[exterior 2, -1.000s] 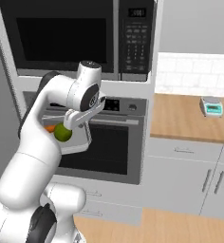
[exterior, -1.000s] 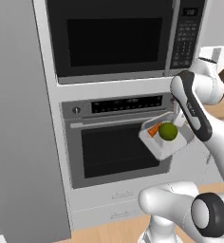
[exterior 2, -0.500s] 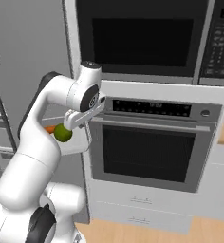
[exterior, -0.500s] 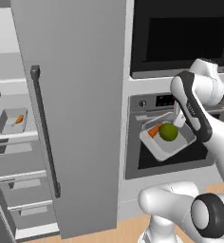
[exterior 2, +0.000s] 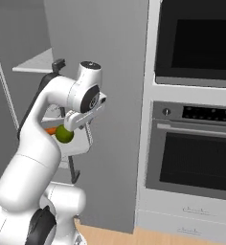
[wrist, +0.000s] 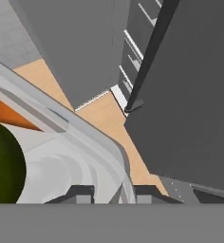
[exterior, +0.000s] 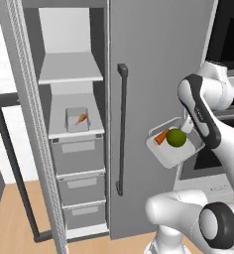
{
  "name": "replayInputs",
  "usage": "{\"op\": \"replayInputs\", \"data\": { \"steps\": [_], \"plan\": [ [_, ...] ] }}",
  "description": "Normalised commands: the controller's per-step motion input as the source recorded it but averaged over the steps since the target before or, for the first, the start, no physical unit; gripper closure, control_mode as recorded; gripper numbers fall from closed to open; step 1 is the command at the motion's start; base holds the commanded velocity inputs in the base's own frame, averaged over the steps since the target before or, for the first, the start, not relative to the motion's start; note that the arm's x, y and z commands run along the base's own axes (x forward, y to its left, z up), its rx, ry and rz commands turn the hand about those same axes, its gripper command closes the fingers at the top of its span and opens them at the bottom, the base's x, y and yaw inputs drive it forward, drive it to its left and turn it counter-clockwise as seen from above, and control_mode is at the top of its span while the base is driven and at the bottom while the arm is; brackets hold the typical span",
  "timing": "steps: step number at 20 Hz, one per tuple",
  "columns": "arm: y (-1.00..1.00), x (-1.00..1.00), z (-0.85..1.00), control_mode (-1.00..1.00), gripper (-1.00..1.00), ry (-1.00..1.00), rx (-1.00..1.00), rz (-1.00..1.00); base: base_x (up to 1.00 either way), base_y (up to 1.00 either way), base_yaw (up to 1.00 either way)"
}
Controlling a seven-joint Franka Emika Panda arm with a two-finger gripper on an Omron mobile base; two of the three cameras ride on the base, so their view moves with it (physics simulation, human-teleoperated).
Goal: Take the meat container that has the chicken drumstick and place it on the second highest rack of the freezer. Then take the vegetable container that has the lime and carrot and place it on the highest rack of the freezer.
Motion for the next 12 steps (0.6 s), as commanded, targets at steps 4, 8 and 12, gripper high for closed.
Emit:
{"op": "replayInputs", "data": {
  "steps": [4, 8, 12],
  "plan": [
    [0.00, 0.00, 0.00, 1.00, 1.00, 0.00, 0.00, 0.00, -0.27, 0.59, 0.00],
    [0.00, 0.00, 0.00, 1.00, 1.00, 0.00, 0.00, 0.00, -0.16, 0.02, 0.00],
    [0.00, 0.00, 0.00, 1.00, 1.00, 0.00, 0.00, 0.00, -0.02, 0.29, 0.00]
  ]
}}
